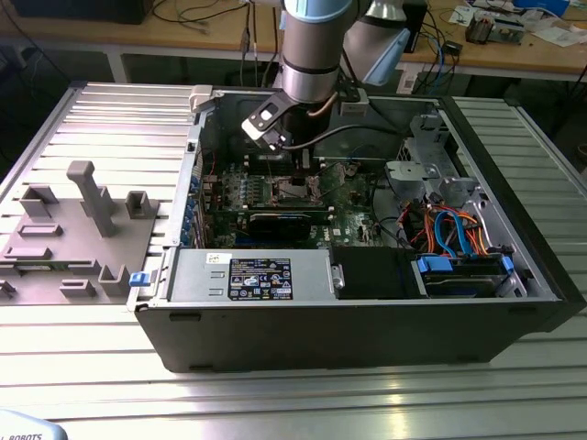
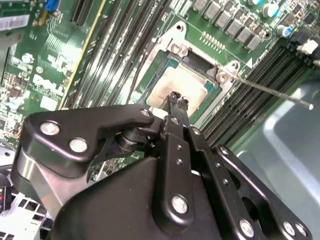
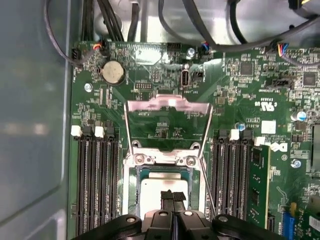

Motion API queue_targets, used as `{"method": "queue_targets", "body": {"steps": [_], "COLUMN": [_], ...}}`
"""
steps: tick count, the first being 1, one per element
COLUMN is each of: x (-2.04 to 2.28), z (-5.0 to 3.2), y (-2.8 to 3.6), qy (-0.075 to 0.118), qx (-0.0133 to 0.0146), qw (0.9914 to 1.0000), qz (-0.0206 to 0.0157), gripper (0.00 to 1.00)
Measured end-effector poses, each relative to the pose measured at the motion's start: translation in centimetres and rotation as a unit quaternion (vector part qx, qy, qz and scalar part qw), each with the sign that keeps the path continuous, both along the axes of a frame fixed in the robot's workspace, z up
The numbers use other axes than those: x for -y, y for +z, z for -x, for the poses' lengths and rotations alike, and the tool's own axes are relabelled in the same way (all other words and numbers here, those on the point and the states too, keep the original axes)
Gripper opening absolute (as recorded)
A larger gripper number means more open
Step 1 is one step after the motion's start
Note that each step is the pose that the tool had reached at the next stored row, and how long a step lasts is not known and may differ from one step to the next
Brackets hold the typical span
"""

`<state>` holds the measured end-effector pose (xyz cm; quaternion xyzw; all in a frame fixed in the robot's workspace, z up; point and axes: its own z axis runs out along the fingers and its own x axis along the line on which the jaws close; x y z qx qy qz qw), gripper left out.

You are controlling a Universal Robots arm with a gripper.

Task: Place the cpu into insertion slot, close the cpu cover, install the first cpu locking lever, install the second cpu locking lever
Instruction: 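Place the cpu into insertion slot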

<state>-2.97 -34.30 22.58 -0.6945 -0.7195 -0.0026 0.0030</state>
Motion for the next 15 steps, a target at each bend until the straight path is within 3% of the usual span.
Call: {"method": "queue_targets", "body": {"steps": [4, 9, 15], "x": [0.0, 0.0, 0.0], "z": [-0.35, -0.39, -0.4], "y": [1.48, 2.68, 3.3], "qy": [0.0, 0.0, 0.0], "qx": [-0.0018, -0.002, -0.002], "qw": [1.0, 1.0, 1.0], "qz": [0.0, 0.0, 0.0], "gripper": [0.11, 0.11, 0.11]}}
